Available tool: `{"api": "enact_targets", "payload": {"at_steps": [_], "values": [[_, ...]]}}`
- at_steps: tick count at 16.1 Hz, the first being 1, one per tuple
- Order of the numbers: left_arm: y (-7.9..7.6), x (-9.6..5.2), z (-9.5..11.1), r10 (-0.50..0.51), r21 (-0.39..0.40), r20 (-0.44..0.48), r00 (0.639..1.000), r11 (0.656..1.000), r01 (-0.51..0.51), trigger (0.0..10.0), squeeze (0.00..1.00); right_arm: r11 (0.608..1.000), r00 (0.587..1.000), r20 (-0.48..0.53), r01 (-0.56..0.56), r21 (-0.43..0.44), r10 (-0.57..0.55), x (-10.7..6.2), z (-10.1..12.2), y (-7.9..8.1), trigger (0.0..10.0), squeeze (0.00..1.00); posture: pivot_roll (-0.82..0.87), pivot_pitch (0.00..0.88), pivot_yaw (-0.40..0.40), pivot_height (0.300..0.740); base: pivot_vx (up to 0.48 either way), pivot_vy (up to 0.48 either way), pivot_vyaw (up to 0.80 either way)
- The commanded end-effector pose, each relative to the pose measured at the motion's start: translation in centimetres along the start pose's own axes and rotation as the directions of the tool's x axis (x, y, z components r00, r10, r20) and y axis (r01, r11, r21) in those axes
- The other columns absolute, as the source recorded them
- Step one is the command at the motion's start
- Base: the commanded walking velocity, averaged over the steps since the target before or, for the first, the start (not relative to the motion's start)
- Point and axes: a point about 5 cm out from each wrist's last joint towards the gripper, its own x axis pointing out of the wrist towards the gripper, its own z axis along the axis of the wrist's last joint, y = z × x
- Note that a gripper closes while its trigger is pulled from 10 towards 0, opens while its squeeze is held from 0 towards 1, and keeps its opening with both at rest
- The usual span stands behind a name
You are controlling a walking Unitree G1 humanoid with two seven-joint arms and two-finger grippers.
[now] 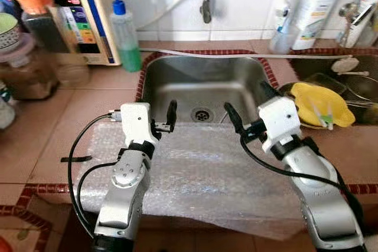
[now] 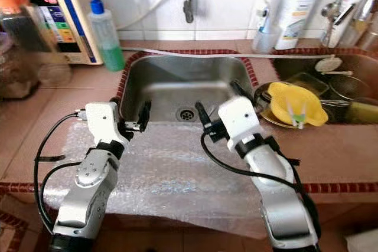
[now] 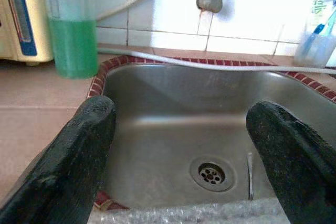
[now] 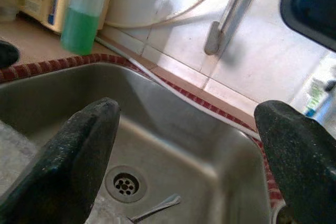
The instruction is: Kitchen organization
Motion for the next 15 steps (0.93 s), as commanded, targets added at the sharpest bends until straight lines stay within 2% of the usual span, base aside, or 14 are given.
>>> {"api": "enact_targets", "payload": {"at_steps": [1,5,7,8,9,10,11,12,15], "values": [[-0.6,0.4,0.2,-0.048,0.033,0.004,0.999,0.998,0.048,10.0,0.00,0.999,0.999,0.008,0.038,0.001,-0.038,-0.3,0.3,-0.4,10.0,0.37,-0.32,0.100,0.072,0.740,0.000,0.000,0.00],[-1.1,0.9,0.5,-0.100,0.049,0.007,0.995,0.994,0.099,10.0,0.00,0.994,0.994,0.017,0.111,0.000,-0.111,-1.4,0.4,-0.3,10.0,0.37,-0.35,0.114,0.122,0.740,0.000,0.000,0.00],[-1.0,1.0,0.3,-0.098,0.045,-0.004,0.995,0.994,0.098,10.0,0.00,0.991,0.991,0.006,0.131,-0.001,-0.131,-1.6,0.4,-0.4,10.0,0.29,-0.36,0.115,0.136,0.740,0.000,0.000,0.00],[-0.9,1.2,0.4,-0.103,0.048,-0.005,0.995,0.994,0.103,10.0,0.00,0.989,0.989,-0.006,0.145,0.005,-0.145,-1.9,0.2,-0.3,10.0,0.17,-0.36,0.116,0.138,0.740,0.000,0.000,-0.79],[-0.8,1.4,0.4,-0.094,0.037,-0.013,0.995,0.995,0.094,10.0,0.00,0.988,0.988,-0.010,0.155,0.010,-0.155,-2.0,0.3,-0.2,10.0,0.10,-0.36,0.120,0.148,0.740,0.000,0.000,-0.79],[-0.7,1.5,0.5,-0.084,0.051,-0.012,0.996,0.995,0.085,10.0,0.00,0.987,0.987,-0.008,0.158,0.010,-0.158,-2.1,0.3,-0.2,10.0,0.09,-0.36,0.122,0.151,0.740,0.000,0.000,-0.79],[-0.7,1.5,0.6,-0.085,0.064,-0.009,0.996,0.994,0.085,10.0,0.00,0.987,0.987,-0.009,0.159,0.009,-0.159,-2.2,0.3,-0.2,10.0,0.01,-0.36,0.123,0.154,0.740,0.000,0.000,-0.79],[-0.6,1.4,0.6,-0.083,0.069,-0.012,0.996,0.994,0.084,10.0,0.00,0.987,0.987,-0.008,0.162,0.009,-0.162,-2.3,0.3,-0.1,10.0,0.00,-0.36,0.123,0.156,0.740,0.000,0.000,-0.72],[-0.1,0.9,-0.1,-0.094,0.070,-0.041,0.995,0.993,0.097,10.0,0.00,0.987,0.987,-0.005,0.163,0.008,-0.163,-2.3,0.4,-0.1,10.0,0.00,-0.37,0.127,0.161,0.740,0.000,0.000,0.00]]}}
